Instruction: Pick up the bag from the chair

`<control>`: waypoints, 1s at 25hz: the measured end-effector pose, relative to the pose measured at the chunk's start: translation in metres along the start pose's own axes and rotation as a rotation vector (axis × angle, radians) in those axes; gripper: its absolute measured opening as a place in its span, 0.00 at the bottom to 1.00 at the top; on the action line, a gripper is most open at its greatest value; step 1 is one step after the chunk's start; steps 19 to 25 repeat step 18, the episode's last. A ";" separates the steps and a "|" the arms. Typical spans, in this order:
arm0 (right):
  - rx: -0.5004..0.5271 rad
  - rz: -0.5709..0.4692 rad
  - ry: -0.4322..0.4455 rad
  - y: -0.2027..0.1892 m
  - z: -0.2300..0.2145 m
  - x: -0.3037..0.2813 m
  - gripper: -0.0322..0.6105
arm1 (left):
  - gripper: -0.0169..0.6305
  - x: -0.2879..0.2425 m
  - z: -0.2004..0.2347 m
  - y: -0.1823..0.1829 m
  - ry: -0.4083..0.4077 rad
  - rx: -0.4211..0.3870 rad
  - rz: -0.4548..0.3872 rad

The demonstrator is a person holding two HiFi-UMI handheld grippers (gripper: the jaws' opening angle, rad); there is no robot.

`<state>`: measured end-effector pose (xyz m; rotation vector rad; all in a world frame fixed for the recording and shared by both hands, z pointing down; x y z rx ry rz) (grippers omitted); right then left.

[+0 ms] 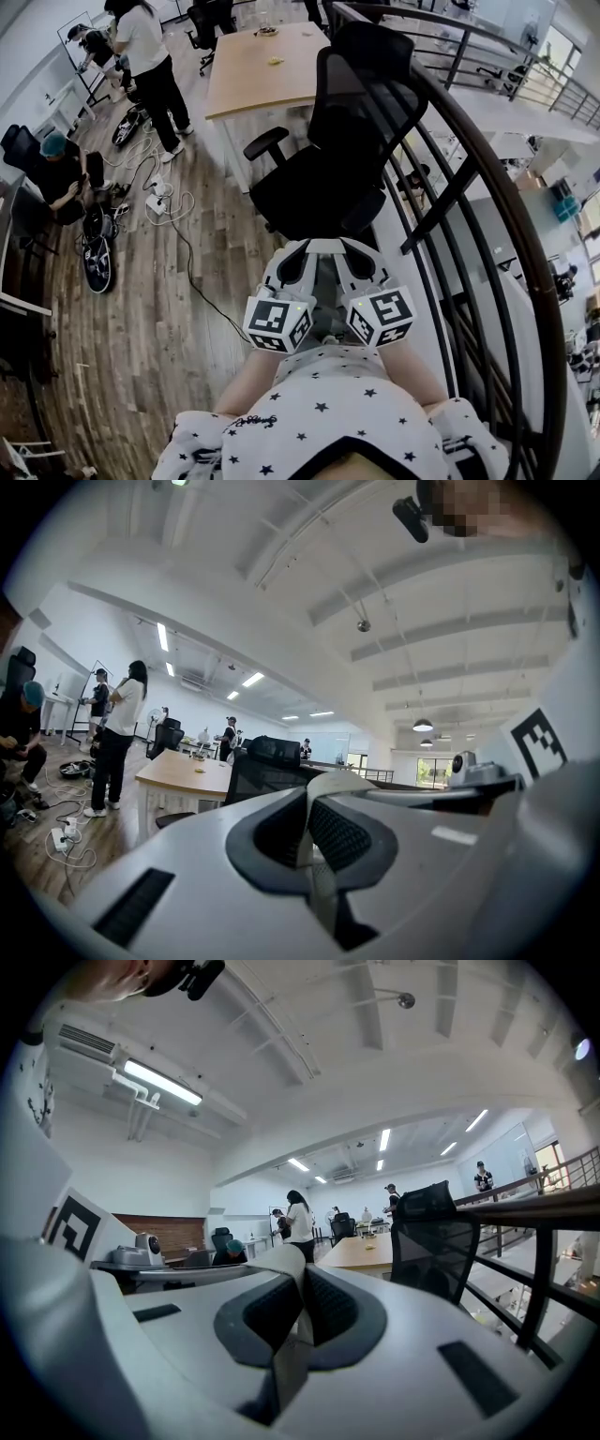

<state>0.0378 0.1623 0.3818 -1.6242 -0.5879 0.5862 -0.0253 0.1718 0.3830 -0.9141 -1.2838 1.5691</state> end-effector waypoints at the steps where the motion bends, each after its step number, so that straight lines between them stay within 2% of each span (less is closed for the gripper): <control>1: 0.001 -0.002 0.000 0.000 0.000 0.000 0.04 | 0.05 -0.001 0.000 0.000 -0.001 0.000 0.001; 25: -0.009 -0.003 0.001 -0.004 -0.006 0.005 0.04 | 0.05 -0.004 -0.006 -0.004 -0.021 -0.006 0.017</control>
Point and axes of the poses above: the fingertips, and each gripper's own axes: x backward along the fingers, z to its left, y out of its top, the point moved 2 cm from there along x, backward along the fingers, and after that the axes turned 7 degrees about y, right-handed, at the moved point
